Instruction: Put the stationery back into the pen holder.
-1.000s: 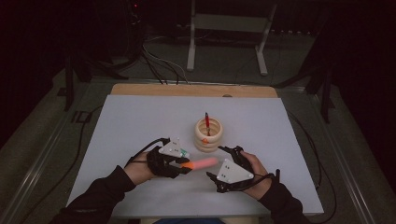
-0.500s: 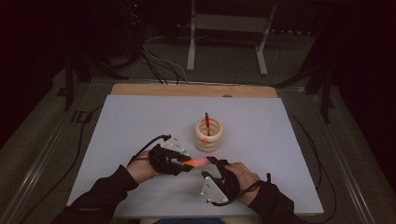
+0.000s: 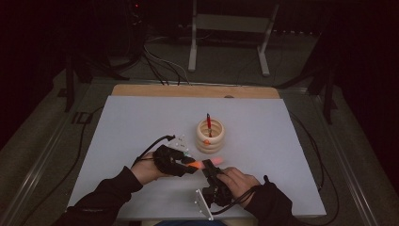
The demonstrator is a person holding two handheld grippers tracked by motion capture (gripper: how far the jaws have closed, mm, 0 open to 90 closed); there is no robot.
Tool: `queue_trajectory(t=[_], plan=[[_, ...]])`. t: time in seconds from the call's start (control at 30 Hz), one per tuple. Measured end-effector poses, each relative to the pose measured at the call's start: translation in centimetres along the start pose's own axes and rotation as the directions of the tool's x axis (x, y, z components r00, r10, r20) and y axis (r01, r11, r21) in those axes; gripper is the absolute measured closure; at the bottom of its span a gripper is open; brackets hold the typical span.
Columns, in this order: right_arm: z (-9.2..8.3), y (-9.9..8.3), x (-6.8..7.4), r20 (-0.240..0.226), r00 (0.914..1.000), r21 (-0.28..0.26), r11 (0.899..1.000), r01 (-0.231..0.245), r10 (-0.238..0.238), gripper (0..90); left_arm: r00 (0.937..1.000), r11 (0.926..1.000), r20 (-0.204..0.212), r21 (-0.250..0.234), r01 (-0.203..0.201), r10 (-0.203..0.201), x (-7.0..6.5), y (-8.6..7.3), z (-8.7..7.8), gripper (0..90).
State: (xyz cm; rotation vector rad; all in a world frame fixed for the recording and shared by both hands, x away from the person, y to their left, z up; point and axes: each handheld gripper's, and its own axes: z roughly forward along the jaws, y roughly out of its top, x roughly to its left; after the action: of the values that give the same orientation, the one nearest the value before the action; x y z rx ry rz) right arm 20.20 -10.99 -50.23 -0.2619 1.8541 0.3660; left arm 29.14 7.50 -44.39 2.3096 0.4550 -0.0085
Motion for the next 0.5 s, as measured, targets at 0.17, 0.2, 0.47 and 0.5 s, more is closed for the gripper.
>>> queue_trajectory(t=[0.17,0.2,0.47,0.5], plan=[[-0.1,0.0,0.4,0.016,0.9994,0.015,0.999,0.029,-0.029,75.3,0.9997,0.9997,0.015,-0.014,0.021,-0.021,0.2,0.1,0.0,65.6],[-0.1,-0.1,0.4,0.019,0.9995,0.01,1.0,0.023,-0.023,75.6,0.9998,0.9997,0.014,-0.02,0.014,-0.013,0.2,0.0,0.0,65.4],[-0.4,-0.5,-1.0,-0.052,0.9933,-0.007,0.995,-0.104,0.103,76.0,0.9998,0.9911,-0.019,-0.133,0.005,-0.007,0.2,-0.5,-0.7,47.8],[-0.5,-0.5,-1.2,-0.045,0.9937,-0.003,0.995,-0.103,0.103,76.0,0.9997,0.9889,-0.021,-0.148,0.007,-0.01,0.2,-0.6,-0.9,47.9]])
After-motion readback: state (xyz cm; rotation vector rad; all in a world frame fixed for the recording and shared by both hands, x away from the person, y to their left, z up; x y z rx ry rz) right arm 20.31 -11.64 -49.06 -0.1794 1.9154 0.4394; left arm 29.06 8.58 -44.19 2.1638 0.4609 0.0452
